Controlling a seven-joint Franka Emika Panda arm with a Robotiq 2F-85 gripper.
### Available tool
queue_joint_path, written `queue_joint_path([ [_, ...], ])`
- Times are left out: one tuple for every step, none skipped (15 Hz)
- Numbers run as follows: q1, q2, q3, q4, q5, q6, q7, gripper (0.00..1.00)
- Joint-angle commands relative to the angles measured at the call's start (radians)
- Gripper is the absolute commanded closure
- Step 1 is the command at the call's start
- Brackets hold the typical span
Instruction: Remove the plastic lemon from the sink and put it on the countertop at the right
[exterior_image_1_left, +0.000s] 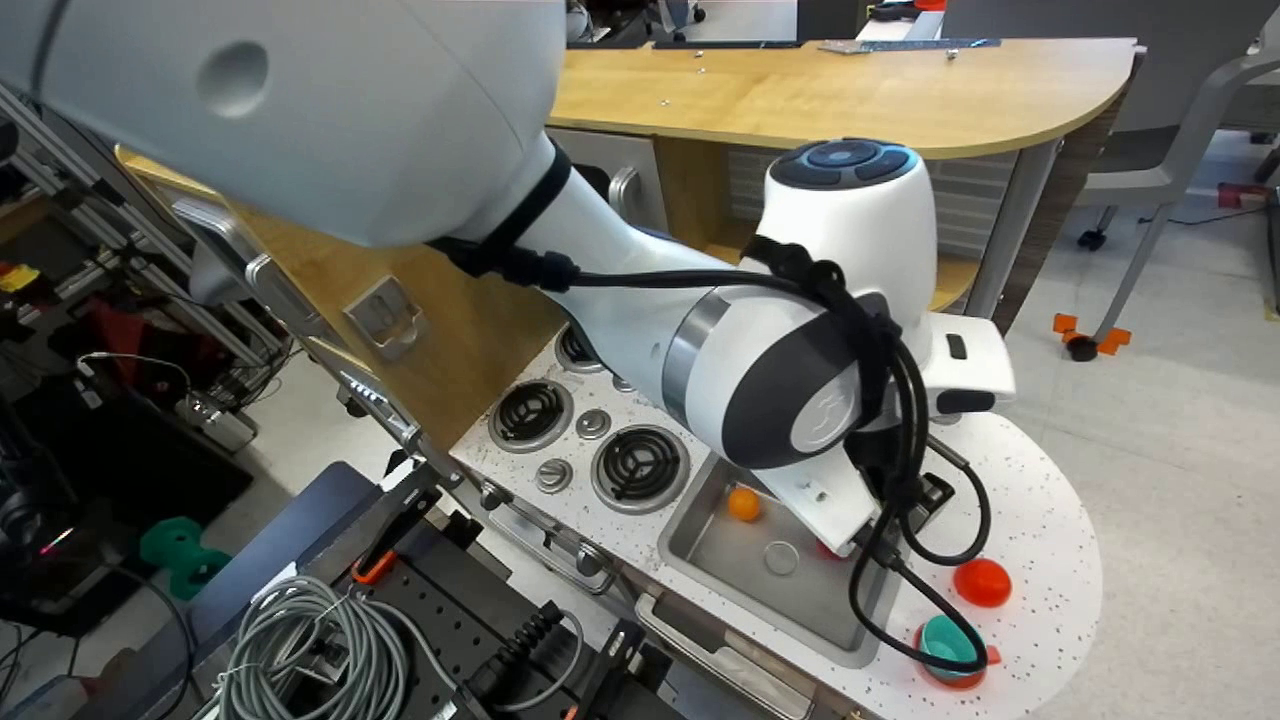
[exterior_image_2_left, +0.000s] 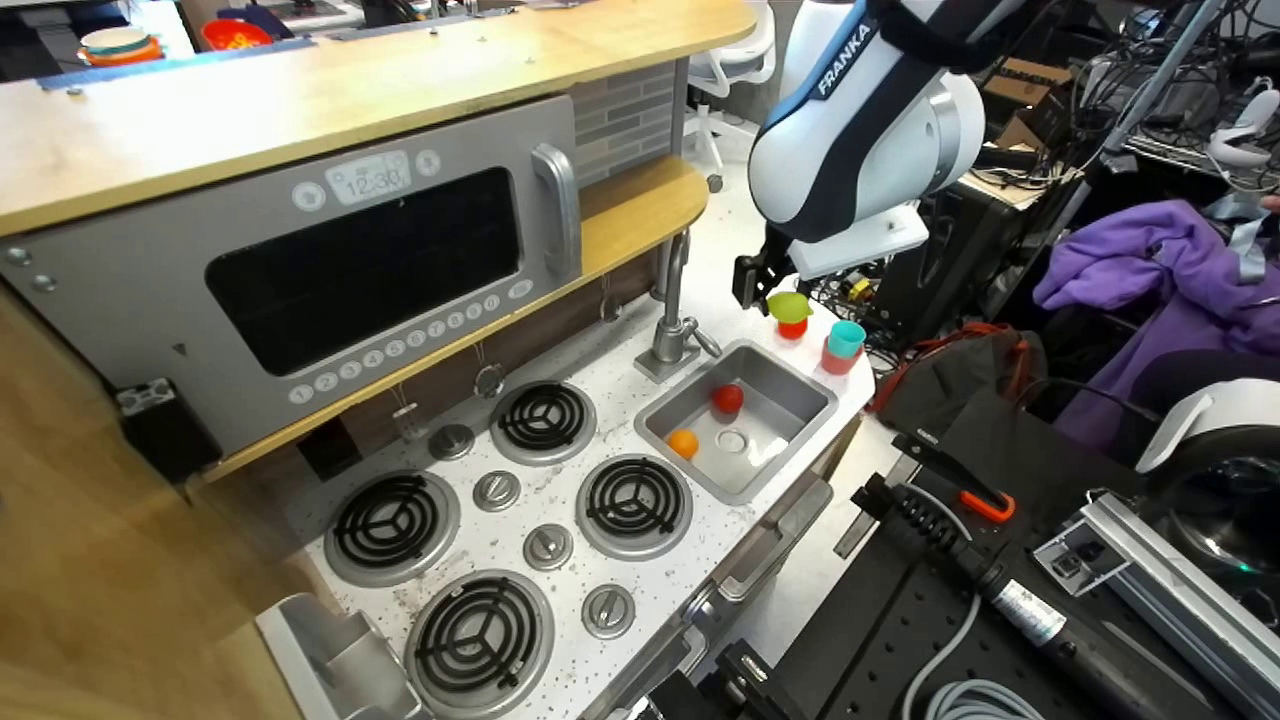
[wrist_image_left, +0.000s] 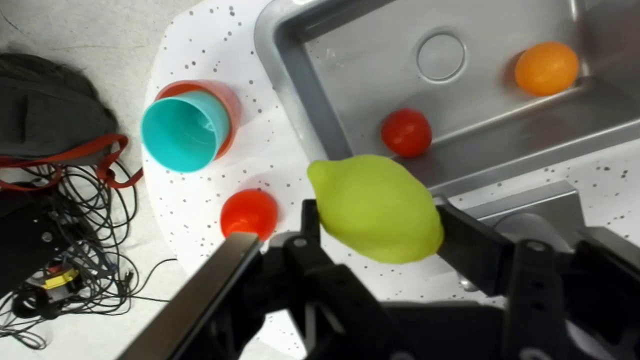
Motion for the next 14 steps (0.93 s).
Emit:
queue_joint_path([
  [-0.029,-0.003,-0.02,0.062,0.036,-0.087,0.035,0.66],
  [-0.039,0.001,-0.025,0.08,0.043,-0.1,0.044,0.66],
  [-0.047,0.004,-0.03,0.099,0.048,-0.117,0.053,0.66],
  [-0.052,0.007,-0.037,0.114,0.049,-0.134,0.066,0.66],
  [-0.058,0.011,-0.044,0.128,0.049,-0.153,0.076,0.66],
  [-0.063,0.014,-0.051,0.136,0.048,-0.165,0.086,0.66],
  [-0.067,0.02,-0.057,0.147,0.044,-0.174,0.094,0.66],
  [-0.077,0.028,-0.056,0.165,0.05,-0.192,0.099,0.66],
  [-0.082,0.032,-0.058,0.178,0.055,-0.201,0.111,0.66],
  [-0.096,0.042,-0.049,0.2,0.068,-0.21,0.115,0.66],
  [-0.105,0.058,-0.045,0.224,0.081,-0.212,0.127,0.66],
  [-0.116,0.078,-0.034,0.256,0.101,-0.224,0.137,0.66],
  [-0.124,0.098,-0.028,0.287,0.118,-0.23,0.143,0.66],
  [-0.133,0.124,-0.017,0.324,0.136,-0.242,0.146,0.66],
])
